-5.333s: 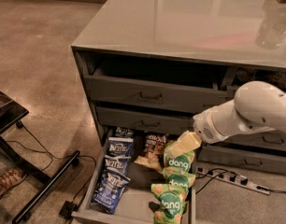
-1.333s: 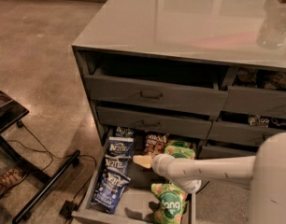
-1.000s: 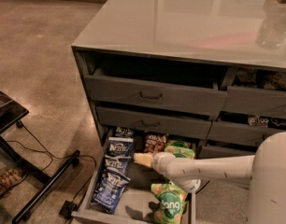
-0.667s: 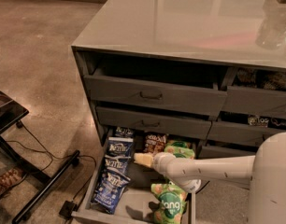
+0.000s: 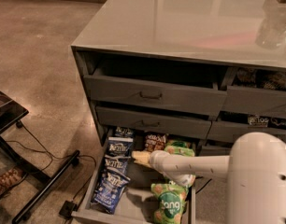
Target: Pick brown chip bag from bottom drawer and place on counter
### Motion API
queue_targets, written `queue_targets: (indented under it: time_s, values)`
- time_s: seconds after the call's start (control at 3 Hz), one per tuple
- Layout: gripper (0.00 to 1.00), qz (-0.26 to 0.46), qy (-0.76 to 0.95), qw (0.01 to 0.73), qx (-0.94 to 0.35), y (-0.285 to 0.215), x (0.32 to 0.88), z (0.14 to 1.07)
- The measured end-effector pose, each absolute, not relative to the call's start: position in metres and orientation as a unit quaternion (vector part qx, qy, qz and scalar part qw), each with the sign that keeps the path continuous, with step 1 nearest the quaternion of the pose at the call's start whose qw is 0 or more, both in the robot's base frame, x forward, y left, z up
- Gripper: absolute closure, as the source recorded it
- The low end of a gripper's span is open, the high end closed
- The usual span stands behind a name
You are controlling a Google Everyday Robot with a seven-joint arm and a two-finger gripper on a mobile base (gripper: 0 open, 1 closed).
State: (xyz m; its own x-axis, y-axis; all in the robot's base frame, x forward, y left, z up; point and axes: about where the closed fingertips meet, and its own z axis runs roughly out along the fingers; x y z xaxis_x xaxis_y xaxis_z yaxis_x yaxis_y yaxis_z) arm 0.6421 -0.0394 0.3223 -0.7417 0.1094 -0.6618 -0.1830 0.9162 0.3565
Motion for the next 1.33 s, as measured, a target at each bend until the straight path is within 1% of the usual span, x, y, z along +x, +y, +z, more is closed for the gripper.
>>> queue_targets:
  time_s: [0.67,1.33]
  values:
    - [0.0,0.165,0.917,0.364,-0.004,-0.037,0.695,0.244]
    - [0.0,0.165,0.919,0.358,-0.005,-0.029,0.706,0.227]
